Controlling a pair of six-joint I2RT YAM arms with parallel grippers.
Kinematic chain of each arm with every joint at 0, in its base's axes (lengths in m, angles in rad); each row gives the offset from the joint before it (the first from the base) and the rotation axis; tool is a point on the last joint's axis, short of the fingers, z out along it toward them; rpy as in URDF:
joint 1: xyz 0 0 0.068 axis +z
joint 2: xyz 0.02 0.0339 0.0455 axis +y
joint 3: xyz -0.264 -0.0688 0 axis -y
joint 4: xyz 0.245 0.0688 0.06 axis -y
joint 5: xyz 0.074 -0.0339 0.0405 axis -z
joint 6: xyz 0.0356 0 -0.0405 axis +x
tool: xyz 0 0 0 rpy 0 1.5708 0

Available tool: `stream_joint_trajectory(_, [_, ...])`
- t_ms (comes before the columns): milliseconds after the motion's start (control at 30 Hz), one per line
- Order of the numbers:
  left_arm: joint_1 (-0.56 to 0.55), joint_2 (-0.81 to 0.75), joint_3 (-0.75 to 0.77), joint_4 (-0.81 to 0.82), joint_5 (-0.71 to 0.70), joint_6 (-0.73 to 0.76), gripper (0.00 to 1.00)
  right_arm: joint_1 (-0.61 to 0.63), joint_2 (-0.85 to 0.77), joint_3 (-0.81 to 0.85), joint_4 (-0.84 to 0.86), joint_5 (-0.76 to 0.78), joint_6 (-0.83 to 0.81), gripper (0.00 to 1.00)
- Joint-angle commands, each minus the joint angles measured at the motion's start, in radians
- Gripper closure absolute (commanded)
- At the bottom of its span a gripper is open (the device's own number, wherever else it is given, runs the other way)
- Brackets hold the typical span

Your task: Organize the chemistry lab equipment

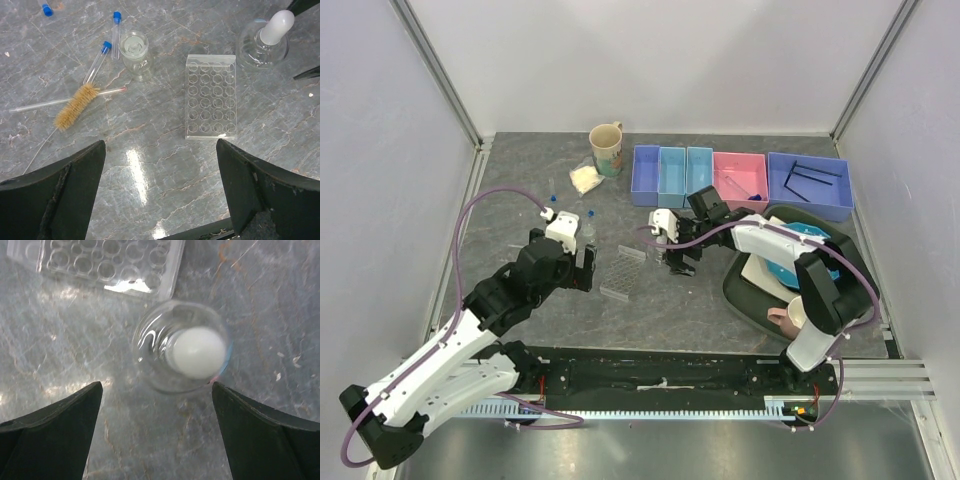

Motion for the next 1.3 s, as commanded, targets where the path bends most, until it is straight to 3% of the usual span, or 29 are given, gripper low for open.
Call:
stream_joint_trajectory(0, [0.004,-0.049,0.007,0.01,-0.025,-0.021,0.02,0.014,0.049,0.092,0.061,0.009,0.056,0.02])
stream_joint_trajectory(333, [0.004,-0.076,0.002,0.019,-0.007,-0.012,0.02,0.045,0.179,0.207,0.023,-0.005,0.1,0.02])
stream_joint_trajectory(867, [0.004,-0.086,0.001,0.022,0.001,-0.011,0.02,0.066,0.241,0.237,0.029,0.072,0.113,0.03])
stream_joint_trajectory(1067, [0.004,-0.086,0.001,0.022,0.001,-0.012,0.02,0.066,0.242,0.242,0.028,0.075,0.133,0.16])
stream_joint_trajectory(1167, [0.004,-0.086,0.002,0.024,-0.001,-0.012,0.02,0.066,0.225,0.241,0.026,0.081,0.143,0.33])
stream_joint_trajectory(1200, [0.004,-0.086,-0.001,0.024,-0.001,-0.012,0.02,0.066,0.218,0.239,0.026,0.092,0.146,0.44])
stream_joint_trajectory(1267, [0.004,-0.088,0.001,0.024,-0.001,-0.012,0.02,0.063,0.186,0.231,0.025,0.1,0.139,0.49])
